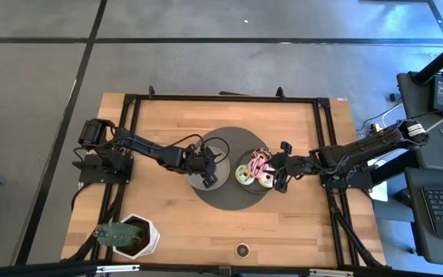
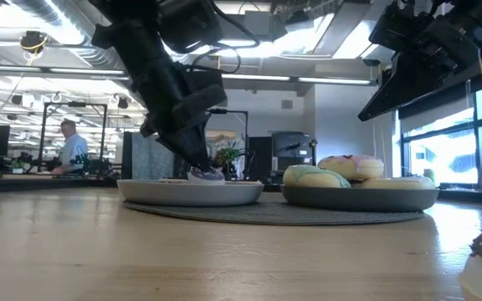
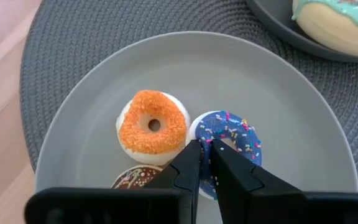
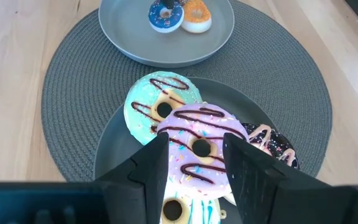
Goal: Pick & Place donuts
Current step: Put the small violet donut on the gray plate, then put the small black donut on the gray plate
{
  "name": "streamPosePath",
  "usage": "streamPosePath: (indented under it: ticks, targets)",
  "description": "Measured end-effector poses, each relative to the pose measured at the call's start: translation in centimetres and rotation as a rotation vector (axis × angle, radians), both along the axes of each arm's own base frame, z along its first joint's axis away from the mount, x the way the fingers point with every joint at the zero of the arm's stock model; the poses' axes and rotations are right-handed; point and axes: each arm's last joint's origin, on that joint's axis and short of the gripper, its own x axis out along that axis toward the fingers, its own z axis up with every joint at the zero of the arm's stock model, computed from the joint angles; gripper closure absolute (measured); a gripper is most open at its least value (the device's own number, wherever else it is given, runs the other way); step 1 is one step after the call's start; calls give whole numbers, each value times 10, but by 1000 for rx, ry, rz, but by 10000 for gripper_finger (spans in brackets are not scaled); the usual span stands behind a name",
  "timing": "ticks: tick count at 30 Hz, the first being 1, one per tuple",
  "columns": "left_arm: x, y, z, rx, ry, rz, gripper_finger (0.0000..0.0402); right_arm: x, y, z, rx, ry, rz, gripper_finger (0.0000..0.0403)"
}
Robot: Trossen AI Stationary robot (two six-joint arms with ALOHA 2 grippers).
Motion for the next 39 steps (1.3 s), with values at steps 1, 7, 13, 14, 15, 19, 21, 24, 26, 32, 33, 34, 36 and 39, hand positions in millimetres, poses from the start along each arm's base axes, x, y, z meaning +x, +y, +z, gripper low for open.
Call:
streamPosePath:
  ticks: [1,7,13,14,15,19,21,24,26,32,33,34,36,39]
  targets:
    - [0,0,0,0,2,0,368,0,0,0,0,0,0,249]
    - [-1,0,0,-1,6,3,362,0,0,0,1,0,0,249]
    - [-1,0,0,-13,-1,23,352,0,0,0,1,0,0,249]
    - [-1,0,0,-13,-1,23,350,0,0,0,1,0,0,249]
    - [-1,0,0,-13,-1,23,347,0,0,0,1,0,0,249]
    - [-1,0,0,-18,-3,29,335,0,0,0,1,0,0,249]
    - [-1,0,0,-17,-4,29,328,0,0,0,1,0,0,249]
    - [-1,0,0,-18,-3,29,316,0,0,0,1,0,0,249]
    - [-1,0,0,-17,-3,29,309,0,0,0,1,0,0,249]
    - [-5,1,18,9,-46,-8,296,1,0,1,11,-12,-3,249]
    - [-6,0,25,20,-69,-20,295,1,1,1,24,-18,1,249]
    - [-8,-3,32,36,-84,-42,295,2,1,2,44,-22,12,249]
    - [-11,-11,44,76,-122,-119,295,3,3,3,80,-33,57,249]
    - [-10,-33,57,107,-210,-244,297,5,7,5,127,-50,182,249]
